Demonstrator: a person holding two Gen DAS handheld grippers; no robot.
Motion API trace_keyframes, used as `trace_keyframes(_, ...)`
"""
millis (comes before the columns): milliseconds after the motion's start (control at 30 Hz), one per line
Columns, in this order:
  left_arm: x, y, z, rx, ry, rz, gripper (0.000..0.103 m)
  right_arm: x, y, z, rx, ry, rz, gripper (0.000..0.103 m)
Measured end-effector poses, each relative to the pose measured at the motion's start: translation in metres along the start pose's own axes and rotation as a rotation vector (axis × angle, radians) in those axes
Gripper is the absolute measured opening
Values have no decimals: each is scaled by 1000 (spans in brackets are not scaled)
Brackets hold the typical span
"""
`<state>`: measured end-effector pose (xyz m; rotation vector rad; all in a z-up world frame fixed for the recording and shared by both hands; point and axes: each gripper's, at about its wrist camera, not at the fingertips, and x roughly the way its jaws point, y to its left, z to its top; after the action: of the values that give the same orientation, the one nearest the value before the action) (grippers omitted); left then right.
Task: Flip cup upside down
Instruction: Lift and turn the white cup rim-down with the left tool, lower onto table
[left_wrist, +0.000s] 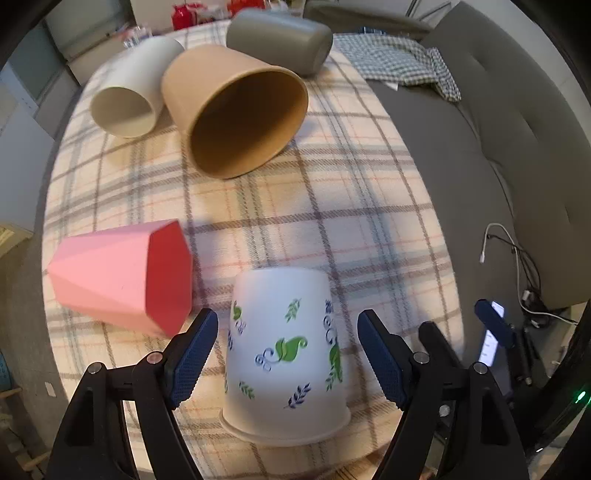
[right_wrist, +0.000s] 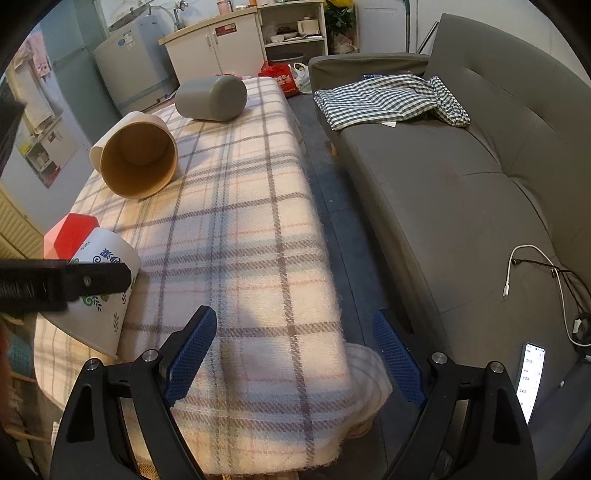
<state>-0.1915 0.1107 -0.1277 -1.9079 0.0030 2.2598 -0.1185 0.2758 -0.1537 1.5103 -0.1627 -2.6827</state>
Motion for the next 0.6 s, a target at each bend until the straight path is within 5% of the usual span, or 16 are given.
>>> trace_keyframes(33, 1, 0, 4, 6, 7, -6, 79, 0, 0, 0, 0, -1, 1, 87)
trace_keyframes(100, 5, 1, 11, 13, 26, -4, 58, 0, 0, 0, 1, -1, 0, 87)
trace_keyframes(200, 2, 2, 17, 5, 24, -24, 57, -1, 0, 0, -1, -3, -2, 87)
trace_keyframes(300, -19, -3, 14, 44, -81, -15, 57, -3, 1, 1, -4, -10, -5, 87)
trace_keyframes(500, -60, -6, -25, 64, -564, 9, 57, -5, 5, 0, -15, -15, -4, 87)
trace_keyframes(600, -42, -1, -49, 59, -683, -10, 57, -6, 6, 0, -21, -19, -9, 87)
